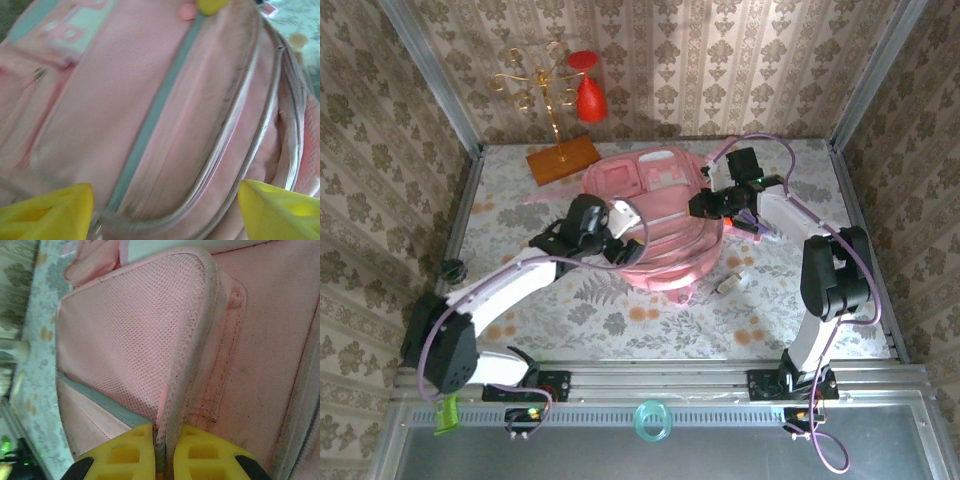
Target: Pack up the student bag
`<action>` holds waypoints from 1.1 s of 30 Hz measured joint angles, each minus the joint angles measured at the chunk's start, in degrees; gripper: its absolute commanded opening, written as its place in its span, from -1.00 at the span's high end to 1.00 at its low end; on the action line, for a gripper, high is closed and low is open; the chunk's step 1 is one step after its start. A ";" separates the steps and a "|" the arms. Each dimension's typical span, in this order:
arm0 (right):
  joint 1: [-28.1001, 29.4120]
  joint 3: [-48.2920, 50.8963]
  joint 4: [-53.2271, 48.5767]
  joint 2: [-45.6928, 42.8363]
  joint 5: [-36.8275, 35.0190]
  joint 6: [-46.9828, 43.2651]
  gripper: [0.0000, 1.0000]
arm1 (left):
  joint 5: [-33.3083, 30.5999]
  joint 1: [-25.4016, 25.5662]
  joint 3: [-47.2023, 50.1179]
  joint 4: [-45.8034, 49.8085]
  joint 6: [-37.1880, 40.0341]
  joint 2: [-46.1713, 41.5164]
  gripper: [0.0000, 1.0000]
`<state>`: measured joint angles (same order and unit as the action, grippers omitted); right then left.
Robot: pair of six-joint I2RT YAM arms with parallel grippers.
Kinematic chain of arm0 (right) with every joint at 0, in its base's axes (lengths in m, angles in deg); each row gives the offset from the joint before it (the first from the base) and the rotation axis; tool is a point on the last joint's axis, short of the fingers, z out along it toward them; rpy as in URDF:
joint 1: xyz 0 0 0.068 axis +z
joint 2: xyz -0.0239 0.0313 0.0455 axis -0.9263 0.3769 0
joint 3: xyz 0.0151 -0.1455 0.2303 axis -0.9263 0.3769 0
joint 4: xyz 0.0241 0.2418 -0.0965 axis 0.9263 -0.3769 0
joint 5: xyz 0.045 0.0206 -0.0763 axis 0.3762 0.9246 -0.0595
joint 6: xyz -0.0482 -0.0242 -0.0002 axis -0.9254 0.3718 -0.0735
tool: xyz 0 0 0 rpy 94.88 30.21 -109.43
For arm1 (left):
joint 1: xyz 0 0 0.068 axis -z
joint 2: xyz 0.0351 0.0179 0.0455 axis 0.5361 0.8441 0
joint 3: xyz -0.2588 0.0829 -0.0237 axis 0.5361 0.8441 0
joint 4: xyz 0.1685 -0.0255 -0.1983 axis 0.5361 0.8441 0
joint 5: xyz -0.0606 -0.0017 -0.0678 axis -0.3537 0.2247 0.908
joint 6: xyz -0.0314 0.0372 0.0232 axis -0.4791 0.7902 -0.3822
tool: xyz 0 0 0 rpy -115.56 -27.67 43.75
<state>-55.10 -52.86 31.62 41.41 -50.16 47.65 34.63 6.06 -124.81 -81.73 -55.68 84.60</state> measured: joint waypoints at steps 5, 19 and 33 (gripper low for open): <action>0.04 0.07 1.49 -0.15 2.58 3.34 1.00 | 2.08 2.47 -6.25 -0.66 8.00 9.25 -0.56; 0.04 0.37 2.51 -0.22 3.43 4.46 0.95 | -1.20 3.04 -13.11 0.92 15.15 16.76 0.51; -0.63 6.36 -0.22 -12.50 -22.18 0.63 -0.24 | -5.38 -0.02 -12.74 5.40 5.92 11.02 1.00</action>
<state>-55.74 -46.50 31.40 28.91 -72.34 48.29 29.25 6.04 -137.56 -76.33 -49.76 95.61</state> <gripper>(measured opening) 0.598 0.068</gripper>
